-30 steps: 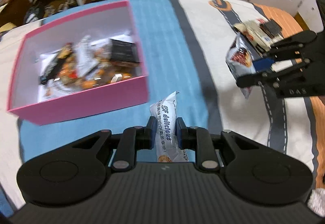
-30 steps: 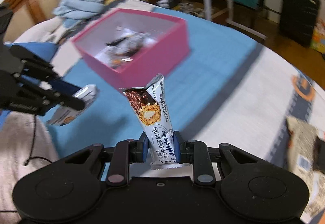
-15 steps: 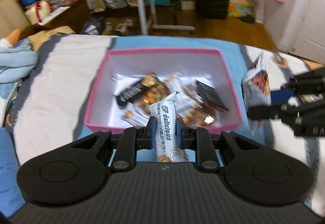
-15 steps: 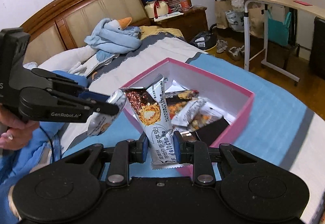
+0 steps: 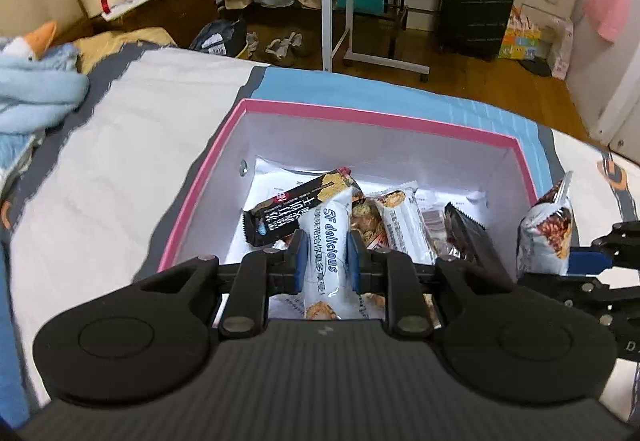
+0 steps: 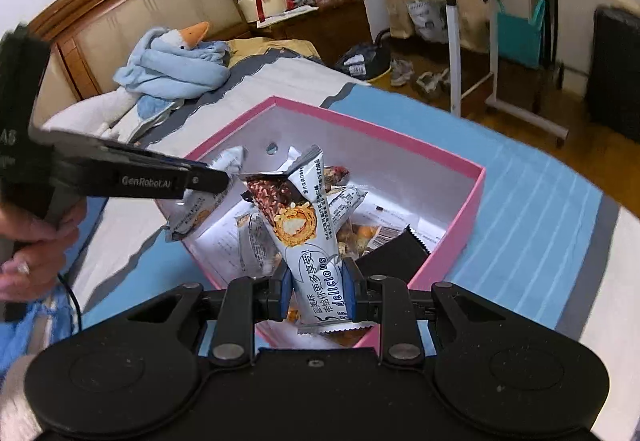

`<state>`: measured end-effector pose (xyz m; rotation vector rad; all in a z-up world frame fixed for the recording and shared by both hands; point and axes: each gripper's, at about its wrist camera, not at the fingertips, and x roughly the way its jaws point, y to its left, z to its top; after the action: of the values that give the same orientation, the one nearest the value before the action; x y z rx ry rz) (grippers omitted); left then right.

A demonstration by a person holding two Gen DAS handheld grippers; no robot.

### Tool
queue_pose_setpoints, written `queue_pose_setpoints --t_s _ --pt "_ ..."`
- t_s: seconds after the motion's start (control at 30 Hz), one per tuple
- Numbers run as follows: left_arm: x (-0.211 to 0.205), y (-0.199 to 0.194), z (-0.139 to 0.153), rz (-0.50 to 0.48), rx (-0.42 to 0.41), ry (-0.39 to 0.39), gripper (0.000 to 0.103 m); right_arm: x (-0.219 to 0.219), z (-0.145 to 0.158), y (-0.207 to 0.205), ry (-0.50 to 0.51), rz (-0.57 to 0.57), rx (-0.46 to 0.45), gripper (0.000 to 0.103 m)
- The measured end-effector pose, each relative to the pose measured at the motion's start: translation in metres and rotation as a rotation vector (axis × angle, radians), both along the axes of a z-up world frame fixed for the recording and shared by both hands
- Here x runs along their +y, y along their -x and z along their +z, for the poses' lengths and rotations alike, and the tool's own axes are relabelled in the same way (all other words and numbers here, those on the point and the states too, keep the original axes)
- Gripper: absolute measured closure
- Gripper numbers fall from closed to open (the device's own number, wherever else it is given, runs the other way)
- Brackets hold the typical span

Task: Organize snacks
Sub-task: 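Lower both white bars into the pink box and open both grippers, then move the right gripper to the black wrapped bar and grasp it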

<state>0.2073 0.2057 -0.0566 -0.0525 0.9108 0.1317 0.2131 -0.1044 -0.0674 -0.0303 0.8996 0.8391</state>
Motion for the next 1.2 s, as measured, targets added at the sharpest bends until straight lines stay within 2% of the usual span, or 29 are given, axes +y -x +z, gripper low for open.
queue_pose_setpoints --t_s 0.13,0.2,0.27,0.3,0.37,0.43,0.53,0.63,0.73,0.93,1.07,1.2 --pt "-0.001 -0.005 -0.011 0.009 0.004 -0.003 0.080 0.011 -0.006 -0.007 -0.002 -0.021 0.002 0.073" --pt "-0.003 -0.006 -0.015 0.006 0.000 -0.007 0.070 0.020 -0.008 -0.006 0.013 -0.002 -0.009 0.071" --pt "-0.004 -0.005 -0.017 0.015 -0.004 -0.029 0.054 0.026 -0.011 -0.005 0.027 0.000 -0.031 0.068" --pt "-0.006 -0.005 -0.018 0.017 -0.001 -0.037 0.053 0.028 -0.013 -0.005 0.031 0.001 -0.038 0.067" --pt "-0.008 -0.004 -0.017 0.016 0.011 -0.038 0.053 0.030 -0.017 -0.005 0.040 -0.008 -0.048 0.057" --pt "-0.011 0.000 -0.012 0.015 0.023 -0.024 0.053 0.027 -0.018 -0.008 0.053 -0.029 -0.042 0.050" --pt "-0.018 0.013 0.005 -0.019 0.022 -0.008 0.052 0.012 -0.008 -0.009 0.058 -0.044 -0.048 0.048" --pt "-0.032 0.030 0.029 -0.057 -0.012 -0.045 0.045 -0.019 0.011 -0.009 0.036 -0.085 -0.059 0.036" --pt "-0.049 0.049 0.056 -0.112 -0.058 -0.050 0.040 -0.056 0.035 -0.002 0.014 -0.116 -0.072 0.034" --pt "-0.101 0.077 0.095 -0.232 -0.124 -0.073 0.030 -0.141 0.084 0.032 0.027 -0.147 -0.172 0.020" --pt "-0.145 0.088 0.105 -0.325 -0.157 -0.062 0.022 -0.195 0.106 0.052 0.077 -0.151 -0.224 0.012" --pt "-0.192 0.092 0.098 -0.408 -0.182 -0.034 0.013 -0.233 0.106 0.066 0.153 -0.160 -0.259 0.009"
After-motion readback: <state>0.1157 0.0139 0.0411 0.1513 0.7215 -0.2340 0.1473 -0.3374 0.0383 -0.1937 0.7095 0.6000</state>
